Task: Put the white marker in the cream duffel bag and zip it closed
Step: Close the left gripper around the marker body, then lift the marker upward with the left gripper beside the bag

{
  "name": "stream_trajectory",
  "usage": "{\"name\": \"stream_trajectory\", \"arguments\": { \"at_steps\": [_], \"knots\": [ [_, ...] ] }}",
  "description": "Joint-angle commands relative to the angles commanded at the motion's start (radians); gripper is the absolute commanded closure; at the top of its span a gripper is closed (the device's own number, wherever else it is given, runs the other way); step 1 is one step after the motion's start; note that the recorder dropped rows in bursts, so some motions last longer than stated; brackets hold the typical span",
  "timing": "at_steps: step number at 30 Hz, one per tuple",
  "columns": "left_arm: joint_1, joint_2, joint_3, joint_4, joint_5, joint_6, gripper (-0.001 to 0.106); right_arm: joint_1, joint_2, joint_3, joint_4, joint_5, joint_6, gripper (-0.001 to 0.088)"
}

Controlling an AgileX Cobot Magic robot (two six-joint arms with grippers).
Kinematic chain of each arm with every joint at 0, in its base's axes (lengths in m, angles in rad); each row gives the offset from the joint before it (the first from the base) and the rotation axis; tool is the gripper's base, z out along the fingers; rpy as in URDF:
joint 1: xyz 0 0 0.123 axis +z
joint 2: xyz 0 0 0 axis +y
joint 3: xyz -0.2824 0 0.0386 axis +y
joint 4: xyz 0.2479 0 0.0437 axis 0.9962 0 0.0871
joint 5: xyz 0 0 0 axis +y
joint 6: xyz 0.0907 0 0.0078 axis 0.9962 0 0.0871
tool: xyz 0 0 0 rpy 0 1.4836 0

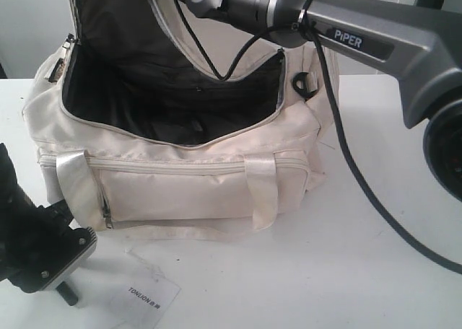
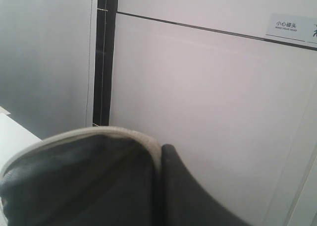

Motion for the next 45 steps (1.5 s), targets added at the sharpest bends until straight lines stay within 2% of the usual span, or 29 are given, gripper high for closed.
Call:
{"name": "stream_trajectory", "arguments": {
  "at_steps": [8, 13, 15, 18, 19, 25, 28, 32, 35, 38, 45],
  "knots": [
    [0.000, 0.000, 0.000, 0.009, 0.075, 0.006, 0.060, 0.000, 0.000, 0.000, 0.000, 0.000, 0.000, 0.0868],
    [0.000, 0.000, 0.000, 0.015, 0.112, 0.006, 0.075, 0.000, 0.000, 0.000, 0.000, 0.000, 0.000, 0.0868],
    [0.000, 0.000, 0.000, 0.015, 0.129, 0.006, 0.084, 0.000, 0.000, 0.000, 0.000, 0.000, 0.000, 0.0868],
    [0.000, 0.000, 0.000, 0.015, 0.142, -0.002, 0.104, 0.000, 0.000, 0.000, 0.000, 0.000, 0.000, 0.0868],
    [0.000, 0.000, 0.000, 0.017, 0.147, -0.002, 0.105, 0.000, 0.000, 0.000, 0.000, 0.000, 0.000, 0.0868],
    [0.000, -0.021, 0.000, 0.019, 0.145, -0.008, 0.105, 0.000, 0.000, 0.000, 0.000, 0.000, 0.000, 0.0868],
    [0.000, -0.061, 0.000, 0.056, 0.218, -0.011, 0.105, 0.000, 0.000, 0.000, 0.000, 0.000, 0.000, 0.0868],
    [0.000, -0.096, 0.000, 0.123, 0.364, -0.088, 0.105, 0.000, 0.000, 0.000, 0.000, 0.000, 0.000, 0.0868],
    [0.000, -0.114, 0.000, 0.123, 0.453, -0.134, 0.105, 0.000, 0.000, 0.000, 0.000, 0.000, 0.000, 0.0868],
    [0.000, -0.150, 0.000, 0.123, 0.448, -0.258, 0.105, 0.000, 0.000, 0.000, 0.000, 0.000, 0.000, 0.0868],
    [0.000, -0.240, 0.000, 0.086, 0.467, -0.363, 0.105, 0.000, 0.000, 0.000, 0.000, 0.000, 0.000, 0.0868]
  ]
}}
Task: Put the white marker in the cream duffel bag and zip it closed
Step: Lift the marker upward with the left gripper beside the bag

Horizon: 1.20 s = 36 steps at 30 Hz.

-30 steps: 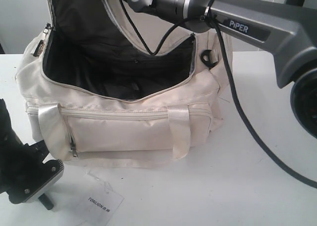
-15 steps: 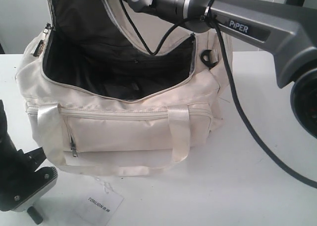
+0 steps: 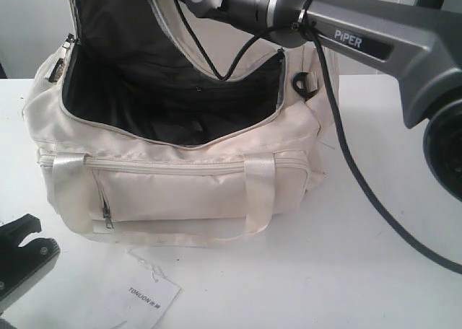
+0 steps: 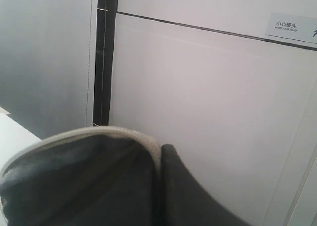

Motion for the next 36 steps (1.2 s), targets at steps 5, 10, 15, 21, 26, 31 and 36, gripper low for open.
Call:
{"name": "stream_trajectory", "arguments": {
  "at_steps": [5, 10, 15, 21, 26, 31, 36],
  "knots": [
    [0.000, -0.064, 0.000, -0.133, -0.024, -0.048, 0.105, 0.000, 0.000, 0.000, 0.000, 0.000, 0.000, 0.0868],
    [0.000, -0.105, 0.000, -0.277, -0.084, -0.082, 0.105, 0.000, 0.000, 0.000, 0.000, 0.000, 0.000, 0.0868],
    [0.004, -0.157, 0.000, -0.403, -0.112, -0.120, 0.105, 0.000, 0.000, 0.000, 0.000, 0.000, 0.000, 0.0868],
    [0.059, -0.192, 0.000, -0.615, -0.187, -0.133, 0.105, 0.000, 0.000, 0.000, 0.000, 0.000, 0.000, 0.0868],
    [0.096, -0.223, 0.000, -0.735, -0.251, -0.135, 0.105, 0.000, 0.000, 0.000, 0.000, 0.000, 0.000, 0.0868],
    [0.105, -0.276, 0.000, -0.864, -0.319, -0.145, 0.105, 0.000, 0.000, 0.000, 0.000, 0.000, 0.000, 0.0868],
    [0.105, -0.335, 0.000, -0.914, -0.464, -0.251, 0.105, 0.000, 0.000, 0.000, 0.000, 0.000, 0.000, 0.0868]
  ]
}}
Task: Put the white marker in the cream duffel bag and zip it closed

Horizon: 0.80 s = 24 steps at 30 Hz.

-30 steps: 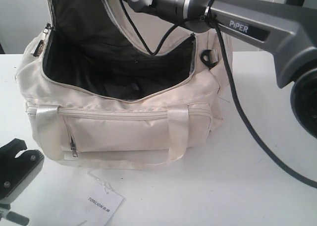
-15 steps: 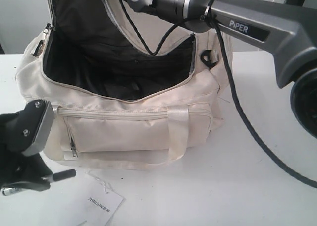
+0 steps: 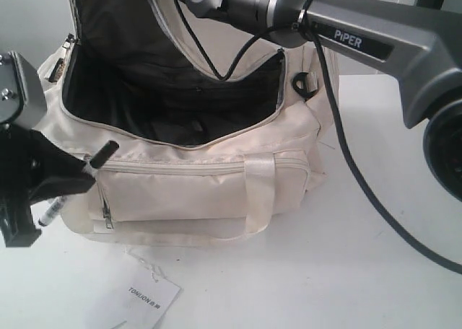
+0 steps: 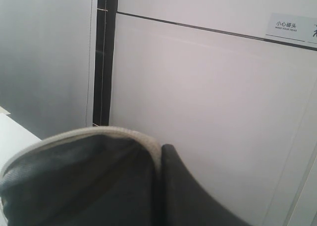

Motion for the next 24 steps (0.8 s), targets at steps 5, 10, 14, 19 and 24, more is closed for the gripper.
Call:
{"name": "stream_trajectory", "arguments": {
  "at_steps": [5, 10, 14, 19, 24],
  "knots": [
    [0.000, -0.035, 0.000, -0.078, -0.200, -0.081, 0.105, 0.000, 0.000, 0.000, 0.000, 0.000, 0.000, 0.0868],
    [0.000, -0.037, 0.000, -0.104, -0.401, -0.171, 0.105, 0.000, 0.000, 0.000, 0.000, 0.000, 0.000, 0.0868],
    [0.000, -0.037, 0.000, -0.109, -0.545, -0.284, 0.105, 0.000, 0.000, 0.000, 0.000, 0.000, 0.000, 0.0868],
    [0.000, -0.037, -0.016, -0.107, -0.521, -0.427, 0.105, 0.000, 0.000, 0.000, 0.000, 0.000, 0.000, 0.0868],
    [0.000, -0.037, -0.025, -0.104, -0.391, -0.430, 0.105, 0.000, 0.000, 0.000, 0.000, 0.000, 0.000, 0.0868]
  ]
}}
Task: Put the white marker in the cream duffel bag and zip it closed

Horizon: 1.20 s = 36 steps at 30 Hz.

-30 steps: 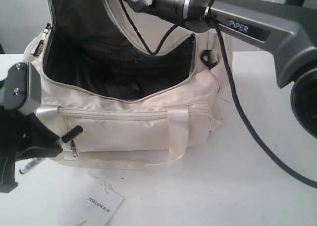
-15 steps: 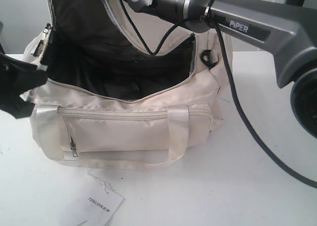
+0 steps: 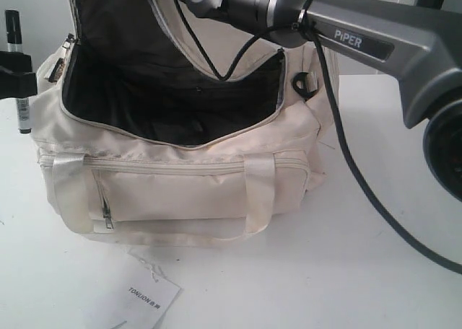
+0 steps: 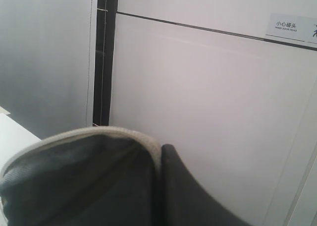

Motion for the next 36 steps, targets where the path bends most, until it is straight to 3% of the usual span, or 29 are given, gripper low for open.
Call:
{"name": "stream_trajectory", "arguments": {
  "at_steps": [12, 17, 21, 23, 28, 32, 36],
  "knots": [
    [0.000, 0.000, 0.000, 0.028, -0.078, 0.050, 0.105, 0.000, 0.000, 0.000, 0.000, 0.000, 0.000, 0.0868],
    [0.000, 0.000, 0.000, 0.051, -0.109, 0.011, 0.105, 0.000, 0.000, 0.000, 0.000, 0.000, 0.000, 0.0868],
    [0.000, 0.000, 0.000, 0.406, -0.115, -0.214, 0.105, 0.000, 0.000, 0.000, 0.000, 0.000, 0.000, 0.0868],
    [0.000, 0.000, 0.000, 0.521, -0.115, -0.345, 0.105, 0.000, 0.000, 0.000, 0.000, 0.000, 0.000, 0.0868],
    [0.000, 0.000, 0.000, 0.547, -0.138, -0.498, 0.105, 0.000, 0.000, 0.000, 0.000, 0.000, 0.000, 0.0868],
    [-0.013, 0.000, 0.037, 0.575, -0.302, -0.673, 0.105, 0.000, 0.000, 0.000, 0.000, 0.000, 0.000, 0.0868],
    [-0.037, 0.018, 0.098, 0.790, -0.556, -0.836, 0.105, 0.000, 0.000, 0.000, 0.000, 0.000, 0.000, 0.0868]
  ]
}}
